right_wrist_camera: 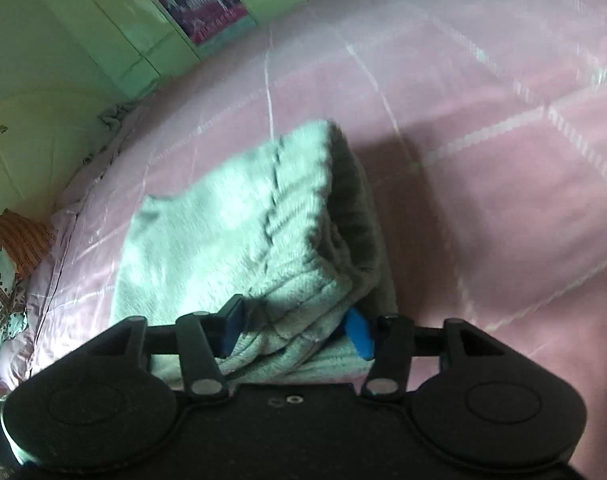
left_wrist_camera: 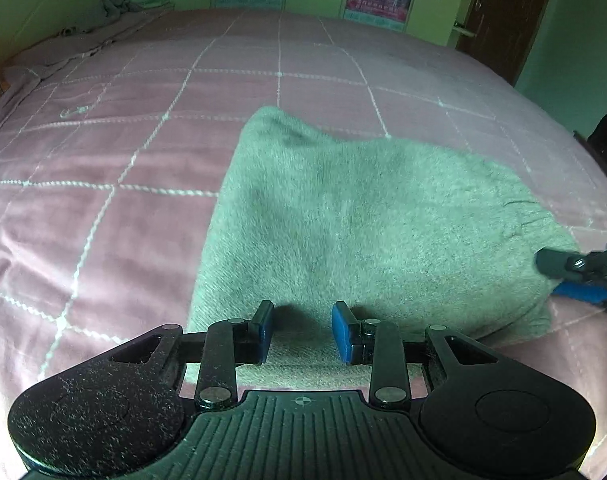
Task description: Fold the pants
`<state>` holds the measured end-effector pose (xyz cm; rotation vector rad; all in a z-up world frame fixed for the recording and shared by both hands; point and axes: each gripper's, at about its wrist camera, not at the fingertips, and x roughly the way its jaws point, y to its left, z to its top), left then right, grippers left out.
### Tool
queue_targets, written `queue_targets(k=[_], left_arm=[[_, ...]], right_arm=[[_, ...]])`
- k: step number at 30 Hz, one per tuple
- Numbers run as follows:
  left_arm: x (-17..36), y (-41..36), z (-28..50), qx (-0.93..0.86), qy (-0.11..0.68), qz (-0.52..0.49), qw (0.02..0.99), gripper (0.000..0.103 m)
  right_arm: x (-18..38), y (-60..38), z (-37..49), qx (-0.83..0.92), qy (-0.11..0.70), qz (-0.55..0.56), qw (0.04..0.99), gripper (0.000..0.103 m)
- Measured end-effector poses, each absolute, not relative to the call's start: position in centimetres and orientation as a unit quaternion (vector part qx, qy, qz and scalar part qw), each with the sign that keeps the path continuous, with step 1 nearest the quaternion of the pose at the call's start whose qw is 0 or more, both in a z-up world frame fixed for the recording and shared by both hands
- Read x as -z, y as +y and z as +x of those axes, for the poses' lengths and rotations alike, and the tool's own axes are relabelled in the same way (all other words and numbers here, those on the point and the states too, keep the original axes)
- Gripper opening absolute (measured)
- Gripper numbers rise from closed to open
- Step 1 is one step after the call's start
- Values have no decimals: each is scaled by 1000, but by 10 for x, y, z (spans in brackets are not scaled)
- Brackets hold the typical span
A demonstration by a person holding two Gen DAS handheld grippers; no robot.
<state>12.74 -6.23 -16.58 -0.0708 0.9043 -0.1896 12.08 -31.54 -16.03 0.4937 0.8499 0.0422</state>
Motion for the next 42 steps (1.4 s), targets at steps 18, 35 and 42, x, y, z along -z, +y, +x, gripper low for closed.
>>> queue_targets(k=[18, 35, 42], left_arm=[[170, -64, 139, 102, 449, -21, 887, 33], [185, -106, 285, 84, 476, 14, 875, 33], [187, -114, 316, 60, 476, -19, 877, 33]], right_arm=[[162, -275, 130, -22, 411, 28, 911, 32], [166, -267, 226, 1, 409, 8, 912, 36], [170, -262, 210, -5, 405, -38, 914, 40]])
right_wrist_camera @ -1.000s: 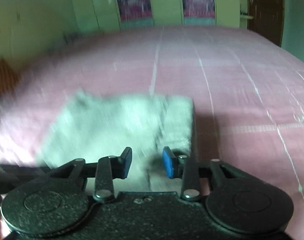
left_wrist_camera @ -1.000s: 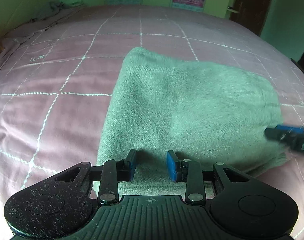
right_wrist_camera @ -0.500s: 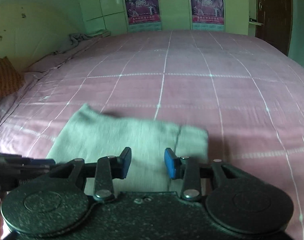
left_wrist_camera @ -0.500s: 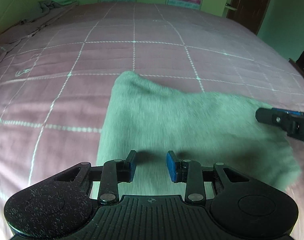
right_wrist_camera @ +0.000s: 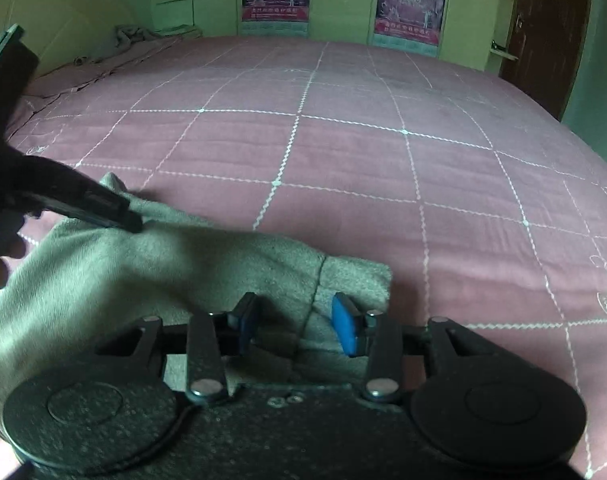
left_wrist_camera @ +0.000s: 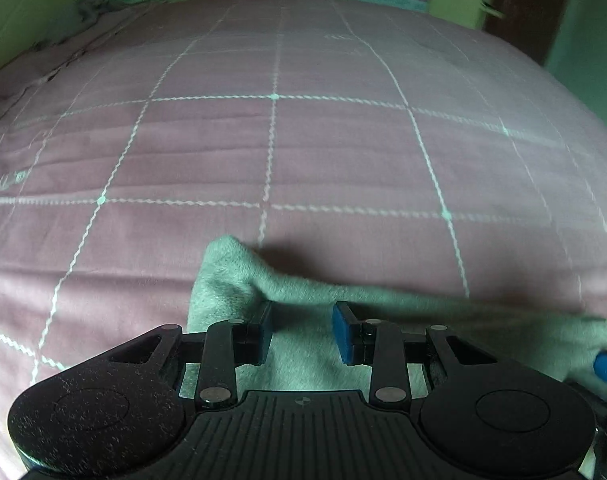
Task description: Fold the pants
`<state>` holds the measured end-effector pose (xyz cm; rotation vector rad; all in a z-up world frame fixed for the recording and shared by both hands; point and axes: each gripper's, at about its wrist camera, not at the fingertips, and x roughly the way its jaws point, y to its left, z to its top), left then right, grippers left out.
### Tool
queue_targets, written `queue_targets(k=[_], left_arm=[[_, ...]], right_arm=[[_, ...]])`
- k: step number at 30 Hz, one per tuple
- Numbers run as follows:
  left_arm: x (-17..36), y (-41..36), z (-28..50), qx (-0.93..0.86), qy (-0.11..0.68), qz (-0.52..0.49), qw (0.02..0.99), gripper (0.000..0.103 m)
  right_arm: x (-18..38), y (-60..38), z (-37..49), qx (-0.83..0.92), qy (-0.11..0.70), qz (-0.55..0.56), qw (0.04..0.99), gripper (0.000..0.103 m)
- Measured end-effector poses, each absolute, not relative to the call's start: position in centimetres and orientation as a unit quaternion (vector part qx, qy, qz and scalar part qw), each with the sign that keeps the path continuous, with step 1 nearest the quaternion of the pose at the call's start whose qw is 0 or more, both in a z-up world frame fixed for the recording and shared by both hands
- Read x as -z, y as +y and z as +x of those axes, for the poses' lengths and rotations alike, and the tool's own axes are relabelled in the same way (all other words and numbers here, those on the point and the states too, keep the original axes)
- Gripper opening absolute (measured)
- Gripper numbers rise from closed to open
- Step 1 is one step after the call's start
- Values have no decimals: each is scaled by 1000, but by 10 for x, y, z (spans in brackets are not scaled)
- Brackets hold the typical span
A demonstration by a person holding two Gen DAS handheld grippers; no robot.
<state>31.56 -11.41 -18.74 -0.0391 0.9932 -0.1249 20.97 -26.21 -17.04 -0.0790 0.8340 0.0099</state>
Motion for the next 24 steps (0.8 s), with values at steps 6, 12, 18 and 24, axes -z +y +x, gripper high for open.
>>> queue_targets(k=[6, 12, 18, 24], left_arm=[[186, -106, 289, 76, 478, -7, 875, 33], [180, -89, 220, 94, 465, 9, 880, 33], [182, -82, 152, 95, 458, -2, 884, 33], [173, -78, 132, 81, 457, -26, 885, 33]], right_arm=[[159, -253, 227, -9, 400, -43, 916, 42], [162, -266, 223, 4, 417, -6, 909, 53], [159, -250, 166, -30, 389, -46, 919, 52], [176, -243, 154, -16, 401, -104, 910, 54]])
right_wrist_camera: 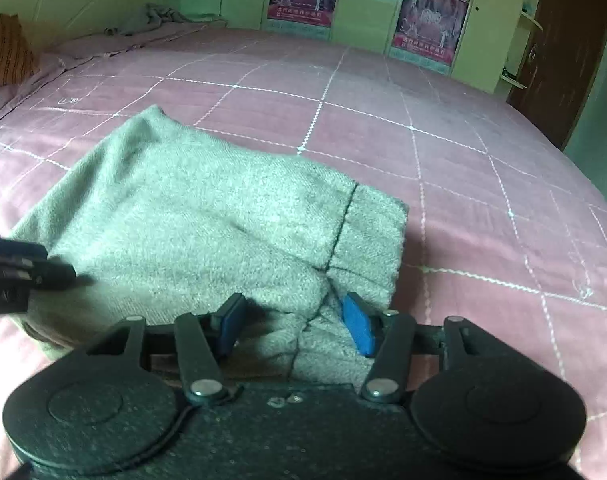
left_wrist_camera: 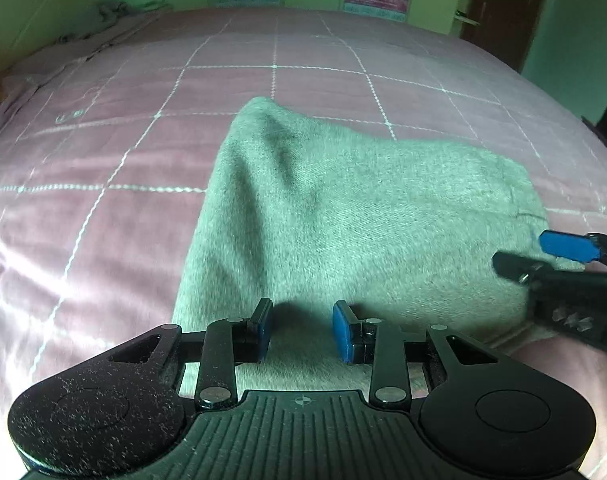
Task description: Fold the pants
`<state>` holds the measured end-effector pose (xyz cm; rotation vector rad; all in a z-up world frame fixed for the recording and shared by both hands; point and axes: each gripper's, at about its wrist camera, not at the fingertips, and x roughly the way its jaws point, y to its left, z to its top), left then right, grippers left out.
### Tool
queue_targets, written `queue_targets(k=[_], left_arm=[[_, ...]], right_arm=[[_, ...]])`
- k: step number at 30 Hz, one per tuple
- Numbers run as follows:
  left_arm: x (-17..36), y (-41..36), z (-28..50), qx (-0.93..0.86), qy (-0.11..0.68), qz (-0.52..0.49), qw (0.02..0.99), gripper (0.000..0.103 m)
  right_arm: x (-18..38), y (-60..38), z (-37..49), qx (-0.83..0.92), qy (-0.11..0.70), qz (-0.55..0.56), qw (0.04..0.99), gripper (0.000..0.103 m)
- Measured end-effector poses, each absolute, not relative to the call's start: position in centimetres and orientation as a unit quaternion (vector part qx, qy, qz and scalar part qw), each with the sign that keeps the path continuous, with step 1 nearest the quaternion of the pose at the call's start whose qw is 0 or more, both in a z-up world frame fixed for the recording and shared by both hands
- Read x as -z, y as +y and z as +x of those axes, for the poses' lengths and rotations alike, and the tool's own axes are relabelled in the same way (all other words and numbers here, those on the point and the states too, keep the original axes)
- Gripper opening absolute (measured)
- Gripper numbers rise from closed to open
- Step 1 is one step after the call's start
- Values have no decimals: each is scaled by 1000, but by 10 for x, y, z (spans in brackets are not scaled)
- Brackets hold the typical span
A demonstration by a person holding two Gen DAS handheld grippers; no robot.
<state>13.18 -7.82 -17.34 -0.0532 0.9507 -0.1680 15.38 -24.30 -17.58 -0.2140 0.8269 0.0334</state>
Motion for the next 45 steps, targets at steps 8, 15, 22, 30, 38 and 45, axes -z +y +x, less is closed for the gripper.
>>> queue_targets(k=[8, 15, 22, 30, 38, 45], left_arm=[[173, -75, 120, 76, 460, -33, 884, 33], [174, -78, 119, 66, 458, -30, 886, 33], [170, -80, 108, 64, 453, -19, 889, 34], [172, -83, 106, 63, 454, -15, 889, 34], [174, -84, 104, 61, 454, -12, 889, 34], [173, -85, 106, 62, 457, -5, 887, 34]], right_arm=[[177, -246, 132, -14, 399, -80, 913, 57], [163, -238, 124, -6, 397, -64, 915, 63], [152, -244, 107, 0, 380, -40, 924, 66], [165, -242, 113, 6, 408, -64, 910, 60], [176, -242, 112, -7, 434, -52, 900, 69], [181, -257, 94, -10, 429, -2, 903, 67]])
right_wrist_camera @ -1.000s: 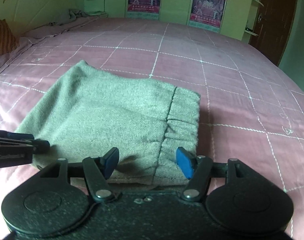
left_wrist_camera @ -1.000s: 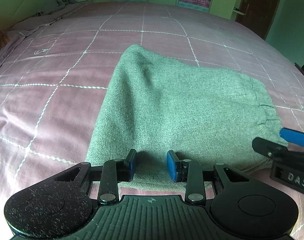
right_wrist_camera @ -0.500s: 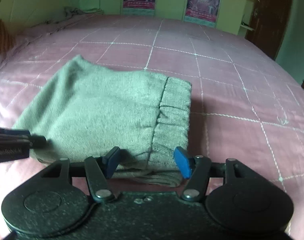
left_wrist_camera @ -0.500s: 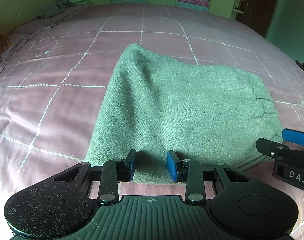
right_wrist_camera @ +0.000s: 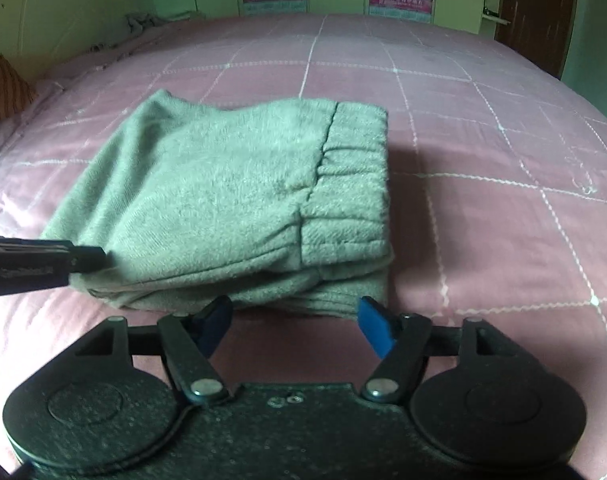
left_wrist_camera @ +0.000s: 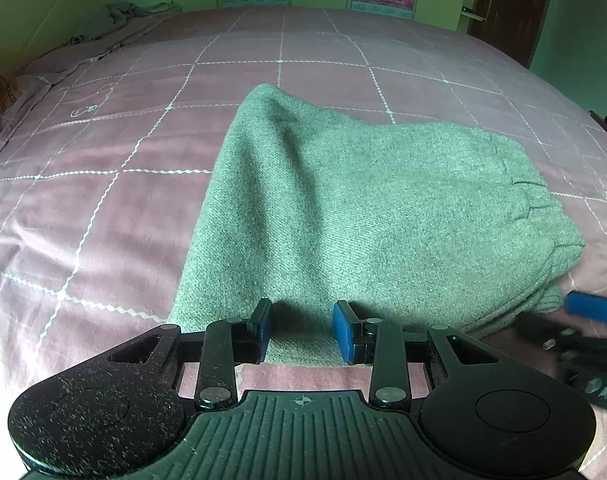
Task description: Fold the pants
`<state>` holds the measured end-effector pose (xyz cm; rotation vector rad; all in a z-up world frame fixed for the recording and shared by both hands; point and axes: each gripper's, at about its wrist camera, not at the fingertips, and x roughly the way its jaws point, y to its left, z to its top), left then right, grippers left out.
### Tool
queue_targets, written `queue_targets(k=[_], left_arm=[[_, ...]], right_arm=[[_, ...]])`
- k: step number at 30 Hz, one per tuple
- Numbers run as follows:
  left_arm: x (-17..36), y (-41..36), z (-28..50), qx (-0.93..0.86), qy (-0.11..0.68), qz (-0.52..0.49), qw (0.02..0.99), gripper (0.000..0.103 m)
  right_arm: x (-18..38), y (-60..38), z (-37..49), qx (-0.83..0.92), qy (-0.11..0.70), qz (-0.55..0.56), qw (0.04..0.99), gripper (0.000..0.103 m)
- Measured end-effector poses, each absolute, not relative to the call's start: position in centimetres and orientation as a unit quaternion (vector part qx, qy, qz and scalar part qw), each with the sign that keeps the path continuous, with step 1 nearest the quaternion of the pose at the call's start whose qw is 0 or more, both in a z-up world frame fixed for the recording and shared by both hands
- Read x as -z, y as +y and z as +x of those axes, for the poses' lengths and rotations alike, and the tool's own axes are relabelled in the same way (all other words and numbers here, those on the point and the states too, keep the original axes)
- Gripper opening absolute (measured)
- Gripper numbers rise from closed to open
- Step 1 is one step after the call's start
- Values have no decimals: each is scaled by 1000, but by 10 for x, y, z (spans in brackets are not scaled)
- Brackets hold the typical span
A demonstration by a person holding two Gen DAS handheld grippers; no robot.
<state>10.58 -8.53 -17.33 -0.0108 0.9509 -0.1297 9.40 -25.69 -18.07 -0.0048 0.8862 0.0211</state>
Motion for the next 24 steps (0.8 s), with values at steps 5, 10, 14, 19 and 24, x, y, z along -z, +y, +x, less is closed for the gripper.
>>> queue_targets(k=[5, 10, 14, 19, 24], left_arm=[[173, -86, 106, 61, 457, -3, 887, 34], [173, -84, 105, 62, 457, -12, 887, 34], [173, -79, 104, 68, 458, -25, 886, 34], [175, -70, 104, 86, 460, -47, 883, 34], [176, -67, 104, 93, 461, -60, 880, 35]], right_arm=[[152, -273, 87, 3, 384, 24, 923, 56], [126, -271, 93, -6, 345, 37, 938, 51], [134, -254, 104, -21, 359, 16, 933, 50], [161, -243, 113, -10, 397, -14, 918, 52], [158, -237, 119, -15, 403, -24, 915, 60]])
